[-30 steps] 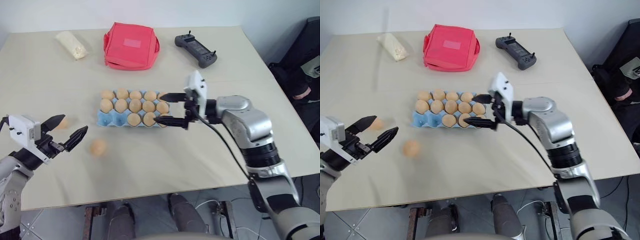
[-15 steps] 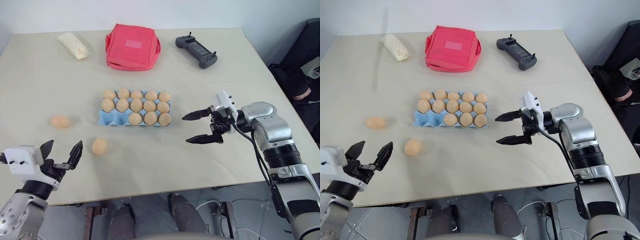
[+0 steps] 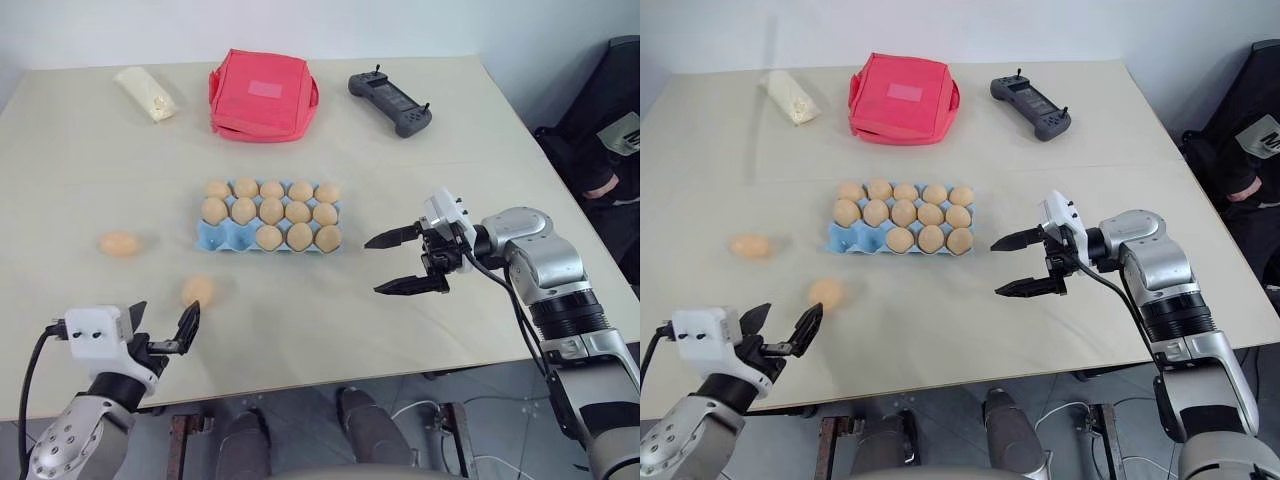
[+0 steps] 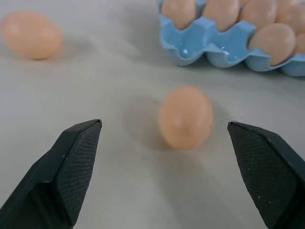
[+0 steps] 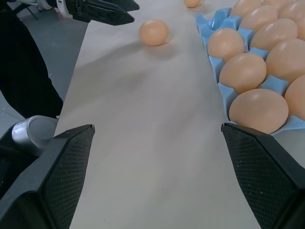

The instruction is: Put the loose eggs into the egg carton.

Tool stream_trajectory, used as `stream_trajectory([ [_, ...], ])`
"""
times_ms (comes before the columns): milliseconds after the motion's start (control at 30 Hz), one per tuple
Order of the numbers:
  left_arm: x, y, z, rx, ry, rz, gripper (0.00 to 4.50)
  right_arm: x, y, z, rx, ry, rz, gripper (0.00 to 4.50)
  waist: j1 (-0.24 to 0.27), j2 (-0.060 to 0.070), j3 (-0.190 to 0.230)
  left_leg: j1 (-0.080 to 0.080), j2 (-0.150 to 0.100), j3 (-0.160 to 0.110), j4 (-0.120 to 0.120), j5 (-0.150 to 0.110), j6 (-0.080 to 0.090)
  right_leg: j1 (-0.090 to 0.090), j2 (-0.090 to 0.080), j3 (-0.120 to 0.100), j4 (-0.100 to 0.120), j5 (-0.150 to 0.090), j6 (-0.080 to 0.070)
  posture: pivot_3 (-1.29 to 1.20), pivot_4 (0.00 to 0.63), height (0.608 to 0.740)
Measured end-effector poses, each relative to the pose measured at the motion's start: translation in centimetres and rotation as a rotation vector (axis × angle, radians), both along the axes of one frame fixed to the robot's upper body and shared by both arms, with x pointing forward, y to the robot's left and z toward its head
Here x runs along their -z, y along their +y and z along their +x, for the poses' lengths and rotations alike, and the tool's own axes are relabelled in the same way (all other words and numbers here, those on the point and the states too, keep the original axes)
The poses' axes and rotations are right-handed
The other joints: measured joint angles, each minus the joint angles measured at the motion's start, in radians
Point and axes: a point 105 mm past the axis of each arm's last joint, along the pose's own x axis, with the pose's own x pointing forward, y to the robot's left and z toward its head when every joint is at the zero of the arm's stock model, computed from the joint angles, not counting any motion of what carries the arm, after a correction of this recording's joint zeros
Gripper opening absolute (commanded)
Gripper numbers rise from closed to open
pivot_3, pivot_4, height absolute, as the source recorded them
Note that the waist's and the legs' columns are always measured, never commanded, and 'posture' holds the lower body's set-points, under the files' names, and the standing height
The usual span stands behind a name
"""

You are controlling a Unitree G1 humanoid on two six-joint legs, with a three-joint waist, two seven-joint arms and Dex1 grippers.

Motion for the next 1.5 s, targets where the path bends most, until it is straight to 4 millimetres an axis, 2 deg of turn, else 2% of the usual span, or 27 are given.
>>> stream_trajectory([
  [133,0.5,-0.6,2.3,0.045,0.015,0.003,4.5,-0.1,0.5,-0.2,-0.016,-0.005,0.005,4.46,0.002,0.0,0.0,0.0,0.0,0.0,0.001,0.0,0.0,0.0,0.0,0.0,0.001,0.001,0.001,0.0,0.15,0.74],
  [267,1.3,-0.7,3.9,0.058,0.051,0.0,4.5,0.0,0.8,-0.8,-0.028,-0.003,0.001,4.46,0.002,0.0,0.0,0.0,0.0,-0.001,0.0,0.0,0.0,0.0,0.0,0.0,0.0,0.002,0.003,0.0,0.15,0.74],
  [367,2.2,-0.8,4.5,0.08,0.105,0.027,4.5,0.3,0.8,-1.0,-0.02,0.013,-0.001,4.46,0.003,0.0,0.0,0.0,0.0,-0.001,-0.002,-0.001,-0.001,0.0,0.0,0.0,0.001,0.009,0.017,0.0,0.15,0.74],
  [400,2.4,-0.8,4.5,0.085,0.119,0.034,4.5,0.3,0.8,-1.1,-0.018,0.015,-0.002,4.46,0.003,0.0,0.0,0.0,0.0,-0.001,-0.002,-0.001,-0.001,0.0,0.0,-0.001,0.0,0.009,0.017,0.0,0.15,0.74],
  [500,2.3,-1.4,4.8,0.119,0.125,0.052,3.94,0.4,0.7,-1.2,-0.006,0.019,-0.004,4.5,0.006,0.0,0.0,0.0,0.0,-0.001,-0.002,-0.001,-0.001,0.0,0.0,-0.001,0.0,0.009,0.016,0.0,0.15,0.74],
  [667,2.5,-1.7,4.9,0.128,0.13,0.056,2.32,0.2,0.6,-1.2,0.013,0.015,0.003,4.5,0.008,0.0,0.0,0.0,0.0,-0.001,-0.002,-0.001,-0.001,0.0,0.0,-0.001,0.0,0.008,0.016,0.0,0.15,0.74],
  [733,2.4,-1.9,4.9,0.139,0.125,0.054,1.83,0.1,0.5,-1.1,0.023,0.01,0.007,4.5,0.009,0.0,0.0,0.0,0.0,-0.001,-0.002,-0.001,-0.001,0.0,0.0,-0.001,0.0,0.008,0.016,0.0,0.15,0.74],
  [767,2.2,-2.1,5.0,0.153,0.115,0.053,1.75,0.0,0.4,-1.1,0.03,0.004,0.009,4.5,0.011,0.0,0.0,0.0,0.0,-0.001,-0.002,-0.001,-0.001,0.0,0.0,-0.001,0.0,0.008,0.015,0.0,0.15,0.74],
  [833,1.5,-2.5,5.3,0.176,0.089,0.048,1.72,-0.2,0.3,-1.1,0.035,-0.003,0.008,4.5,0.015,0.0,0.0,0.0,0.0,-0.001,-0.002,-0.001,-0.001,0.0,0.0,-0.001,0.0,0.008,0.016,0.0,0.15,0.74],
  [1067,-3.5,-4.5,7.6,0.284,-0.118,0.047,1.72,0.0,0.1,-1.2,0.059,0.002,0.015,4.5,0.032,0.0,0.0,-0.001,-0.001,-0.001,-0.002,-0.001,-0.001,0.0,0.0,-0.001,0.0,0.009,0.017,0.0,0.15,0.74],
  [1200,-3.4,-5.3,9.4,0.337,-0.131,0.033,1.72,-0.4,-0.4,-1.3,0.086,-0.013,0.038,4.5,0.036,0.0,0.0,-0.001,-0.001,-0.001,-0.002,-0.001,-0.001,0.0,0.0,-0.001,0.0,0.009,0.017,0.0,0.15,0.74],
  [1400,-3.1,-5.9,13.5,0.36,-0.161,0.045,1.72,-0.5,-0.8,-1.6,0.12,-0.027,0.052,4.5,0.04,0.0,0.0,-0.001,-0.001,-0.001,-0.001,-0.001,-0.001,0.0,0.0,-0.001,0.0,0.01,0.018,0.0,0.15,0.74],
  [1500,-2.8,-6.6,14.5,0.39,-0.154,0.048,1.72,-0.3,-0.9,-1.7,0.126,-0.027,0.048,4.5,0.044,0.0,0.0,-0.001,-0.001,-0.001,-0.001,-0.001,-0.001,0.0,0.0,-0.001,0.0,0.01,0.019,0.0,0.15,0.74],
])
